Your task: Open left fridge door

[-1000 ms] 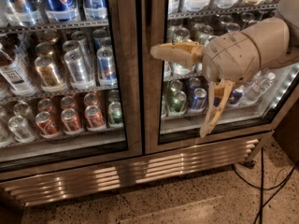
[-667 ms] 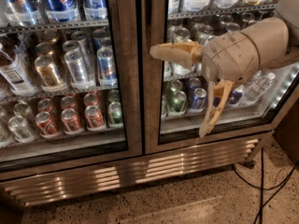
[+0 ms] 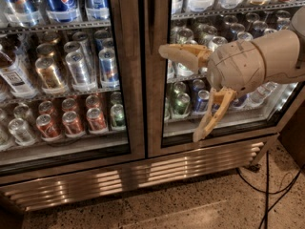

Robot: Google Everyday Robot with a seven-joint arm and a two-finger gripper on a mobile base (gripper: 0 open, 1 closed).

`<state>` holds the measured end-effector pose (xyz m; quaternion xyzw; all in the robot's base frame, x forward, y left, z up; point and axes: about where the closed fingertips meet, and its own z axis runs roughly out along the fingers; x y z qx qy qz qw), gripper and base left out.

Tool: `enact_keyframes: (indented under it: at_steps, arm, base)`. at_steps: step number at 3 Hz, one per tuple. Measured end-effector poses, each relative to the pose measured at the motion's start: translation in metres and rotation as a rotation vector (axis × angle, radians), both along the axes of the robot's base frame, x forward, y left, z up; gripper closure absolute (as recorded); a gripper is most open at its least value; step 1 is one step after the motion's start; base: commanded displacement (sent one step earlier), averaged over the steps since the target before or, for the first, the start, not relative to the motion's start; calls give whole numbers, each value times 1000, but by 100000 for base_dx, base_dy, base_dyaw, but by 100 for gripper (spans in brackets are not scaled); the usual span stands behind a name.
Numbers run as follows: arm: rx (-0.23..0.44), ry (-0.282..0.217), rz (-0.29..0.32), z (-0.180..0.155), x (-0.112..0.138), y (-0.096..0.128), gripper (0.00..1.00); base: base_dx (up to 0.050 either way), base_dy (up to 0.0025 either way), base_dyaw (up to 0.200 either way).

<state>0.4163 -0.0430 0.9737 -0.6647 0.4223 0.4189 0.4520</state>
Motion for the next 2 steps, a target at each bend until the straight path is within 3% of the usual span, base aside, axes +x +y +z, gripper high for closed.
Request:
enact_keyframes:
  at_steps: [1,2]
  arm:
    - [-33,19,-25,27,36,11,0]
    - [-33,19,-25,27,36,11,0]
  base:
    - [0,0,0]
    - [4601,-1,15]
